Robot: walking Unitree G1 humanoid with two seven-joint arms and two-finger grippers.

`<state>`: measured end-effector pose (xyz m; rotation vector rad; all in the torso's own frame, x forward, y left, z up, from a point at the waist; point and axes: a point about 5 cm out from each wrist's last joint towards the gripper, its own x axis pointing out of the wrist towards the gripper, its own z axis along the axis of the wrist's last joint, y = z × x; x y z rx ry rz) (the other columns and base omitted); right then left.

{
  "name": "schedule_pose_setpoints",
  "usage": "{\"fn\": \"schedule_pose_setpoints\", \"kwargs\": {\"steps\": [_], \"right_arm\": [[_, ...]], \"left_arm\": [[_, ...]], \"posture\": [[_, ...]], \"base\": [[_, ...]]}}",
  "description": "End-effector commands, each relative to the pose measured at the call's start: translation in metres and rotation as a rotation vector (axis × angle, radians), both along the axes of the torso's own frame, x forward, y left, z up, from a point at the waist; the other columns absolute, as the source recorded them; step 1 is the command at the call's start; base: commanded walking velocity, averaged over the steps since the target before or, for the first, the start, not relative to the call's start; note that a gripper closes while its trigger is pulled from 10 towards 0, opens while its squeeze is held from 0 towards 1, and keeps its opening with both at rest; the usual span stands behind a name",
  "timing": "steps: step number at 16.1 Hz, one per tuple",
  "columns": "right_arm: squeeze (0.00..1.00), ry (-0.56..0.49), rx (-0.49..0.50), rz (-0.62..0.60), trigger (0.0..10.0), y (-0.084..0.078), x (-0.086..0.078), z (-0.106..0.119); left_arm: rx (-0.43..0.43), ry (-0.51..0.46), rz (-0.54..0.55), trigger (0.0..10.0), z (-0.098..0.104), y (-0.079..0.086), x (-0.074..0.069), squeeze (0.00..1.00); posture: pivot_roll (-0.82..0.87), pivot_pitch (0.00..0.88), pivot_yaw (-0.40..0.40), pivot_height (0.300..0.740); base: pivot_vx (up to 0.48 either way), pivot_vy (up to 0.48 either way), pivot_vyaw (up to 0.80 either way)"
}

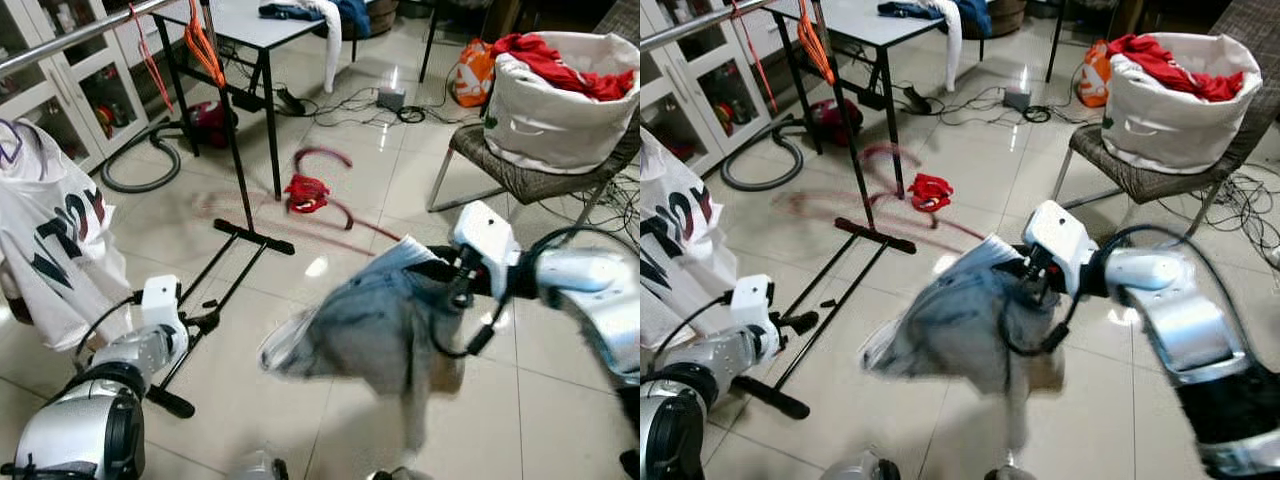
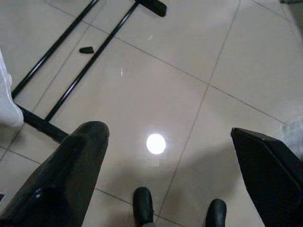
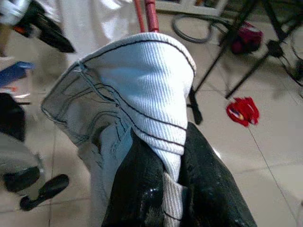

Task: Hang hanger

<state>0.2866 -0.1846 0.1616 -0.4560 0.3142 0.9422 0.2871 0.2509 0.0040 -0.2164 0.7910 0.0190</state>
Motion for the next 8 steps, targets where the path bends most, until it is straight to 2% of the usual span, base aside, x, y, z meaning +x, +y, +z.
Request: {"fn": "schedule_pose_setpoints", "kwargs": {"steps": [1,3,6,7,8], "right_arm": [[0.1,-0.092,0.01,-0.037,10.0,-0.002,0.005,0.01],[0.1,-0.042,0.09,-0.09,10.0,0.002,0.004,-0.003],[0.09,0.065,0.238,-0.124,10.0,0.015,0.001,-0.009],[0.09,0.086,0.287,-0.171,10.0,0.017,0.004,-0.01],[0.08,0.101,0.293,-0.199,10.0,0.018,0.005,-0.015]], "left_arm": [[-0.003,-0.036,0.03,10.0,0.009,0.004,0.007,0.0],[-0.089,-0.049,0.106,10.0,0.01,0.002,0.009,0.0],[-0.223,-0.05,0.153,10.0,0.004,-0.021,0.011,0.0],[-0.23,-0.045,0.146,10.0,0.001,-0.028,0.011,0.0],[-0.179,-0.075,0.094,10.0,0.002,-0.032,0.013,0.0]], "posture": [[-0.16,0.0,0.039,0.74],[-0.15,0.006,0.043,0.74],[-0.16,0.006,0.047,0.74],[-0.16,0.006,0.047,0.74],[-0.16,0.006,0.048,0.74]], "base": [[0.0,0.0,0.0],[0.0,0.0,0.0],[0.0,0.0,0.0],[0.0,0.0,0.0],[0.0,0.0,0.0]]}}
